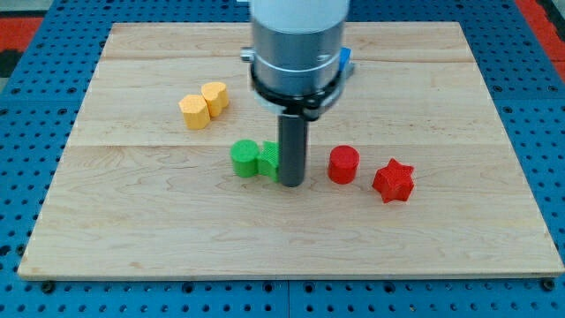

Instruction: Push green star along with green circle closer to the yellow hexagon

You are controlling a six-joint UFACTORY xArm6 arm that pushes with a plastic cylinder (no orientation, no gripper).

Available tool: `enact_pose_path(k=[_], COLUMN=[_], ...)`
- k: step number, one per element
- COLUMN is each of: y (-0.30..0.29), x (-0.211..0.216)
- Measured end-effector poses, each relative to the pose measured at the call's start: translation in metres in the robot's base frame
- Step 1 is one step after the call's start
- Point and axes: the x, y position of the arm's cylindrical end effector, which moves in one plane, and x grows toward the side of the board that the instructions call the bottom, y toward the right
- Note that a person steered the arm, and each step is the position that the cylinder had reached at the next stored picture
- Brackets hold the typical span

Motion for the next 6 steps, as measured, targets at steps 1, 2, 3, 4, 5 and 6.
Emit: enact_pose_path(k=[1,2,3,4,5,6], y=[-0.041,-0.057,-0.062,-0.057,-0.054,-0.086], x=[-0.002,-0.024,-0.043,-0.047,-0.036,-0.029])
